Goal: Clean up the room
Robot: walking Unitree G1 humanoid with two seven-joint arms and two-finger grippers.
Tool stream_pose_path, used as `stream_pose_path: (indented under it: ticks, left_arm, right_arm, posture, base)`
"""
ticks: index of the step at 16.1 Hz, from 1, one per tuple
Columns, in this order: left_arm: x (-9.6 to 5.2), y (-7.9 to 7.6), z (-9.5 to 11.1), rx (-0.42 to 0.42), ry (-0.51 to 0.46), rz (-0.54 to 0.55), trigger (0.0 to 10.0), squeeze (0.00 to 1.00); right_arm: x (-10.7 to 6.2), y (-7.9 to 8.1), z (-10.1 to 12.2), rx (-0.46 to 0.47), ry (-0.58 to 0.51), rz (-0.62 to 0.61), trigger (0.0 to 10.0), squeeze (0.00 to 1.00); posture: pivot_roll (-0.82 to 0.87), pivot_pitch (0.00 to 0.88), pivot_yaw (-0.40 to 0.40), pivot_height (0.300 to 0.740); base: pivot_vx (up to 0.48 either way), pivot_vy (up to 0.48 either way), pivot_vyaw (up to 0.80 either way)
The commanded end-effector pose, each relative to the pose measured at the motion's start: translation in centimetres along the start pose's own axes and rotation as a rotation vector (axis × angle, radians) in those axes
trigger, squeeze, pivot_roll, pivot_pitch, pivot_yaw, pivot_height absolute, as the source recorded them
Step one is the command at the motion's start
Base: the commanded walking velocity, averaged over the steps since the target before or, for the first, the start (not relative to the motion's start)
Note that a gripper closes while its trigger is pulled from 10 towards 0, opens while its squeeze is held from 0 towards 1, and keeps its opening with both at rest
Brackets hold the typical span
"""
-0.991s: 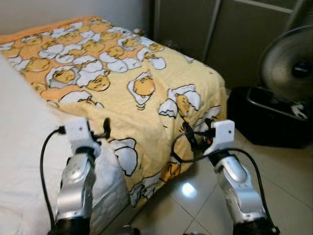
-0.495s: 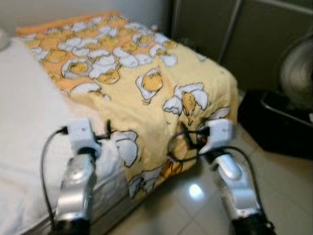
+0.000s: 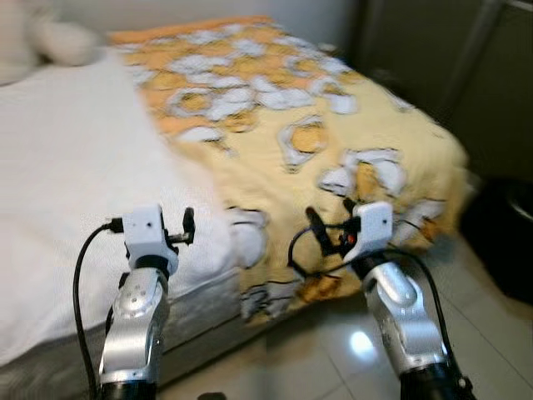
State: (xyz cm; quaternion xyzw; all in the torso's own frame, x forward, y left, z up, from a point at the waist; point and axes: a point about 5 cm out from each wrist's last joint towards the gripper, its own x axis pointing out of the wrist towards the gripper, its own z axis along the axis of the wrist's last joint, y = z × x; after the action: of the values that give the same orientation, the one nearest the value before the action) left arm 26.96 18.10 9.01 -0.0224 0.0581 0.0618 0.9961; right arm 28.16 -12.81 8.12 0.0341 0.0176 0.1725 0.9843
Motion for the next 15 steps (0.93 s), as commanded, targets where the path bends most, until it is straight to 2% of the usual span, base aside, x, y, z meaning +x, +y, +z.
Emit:
stream_pose_path:
  ticks: [1, 2, 4, 6, 9, 15]
  left_arm:
    - [-0.1, 0.4, 0.2, -0.016, -0.001, 0.038, 10.0, 0.0]
    - [-0.3, 0.8, 0.0, 0.0, 0.002, 0.049, 10.0, 0.0]
    - [-0.3, 0.2, 0.2, 0.07, -0.004, 0.001, 10.0, 0.0]
    - [-0.1, -0.1, 0.3, 0.076, -0.008, -0.005, 10.0, 0.0]
    - [0.5, 0.0, 0.5, 0.029, 0.004, 0.009, 10.0, 0.0]
    - [0.7, -0.3, 0.2, 0.001, 0.025, 0.009, 10.0, 0.0]
  right_arm:
    - [0.0, 0.0, 0.3, 0.004, -0.012, 0.008, 10.0, 0.0]
    - [0.1, -0.1, 0.2, 0.046, -0.011, -0.005, 10.0, 0.0]
    - [0.2, -0.2, 0.1, 0.052, -0.009, -0.005, 10.0, 0.0]
    - [0.3, -0.1, 0.1, 0.05, -0.009, -0.004, 10.0, 0.0]
    - [0.5, -0.2, 0.3, 0.018, -0.005, 0.004, 10.0, 0.0]
    - [0.5, -0.1, 0.3, 0.008, -0.002, 0.008, 10.0, 0.0]
  posture:
    - [-0.07, 0.0, 0.029, 0.74]
    - [-0.07, 0.0, 0.025, 0.74]
    - [-0.06, 0.0, 0.029, 0.74]
    - [-0.06, 0.0, 0.029, 0.74]
    - [-0.08, 0.0, 0.035, 0.74]
    - [-0.08, 0.0, 0.033, 0.74]
  base:
    - [0.0, 0.0, 0.48]
    - [0.0, 0.0, 0.48]
    - [0.148, -0.187, 0.48]
    - [0.292, -0.379, 0.48]
    - [0.302, -0.369, 0.48]
    - [0.331, -0.344, 0.41]
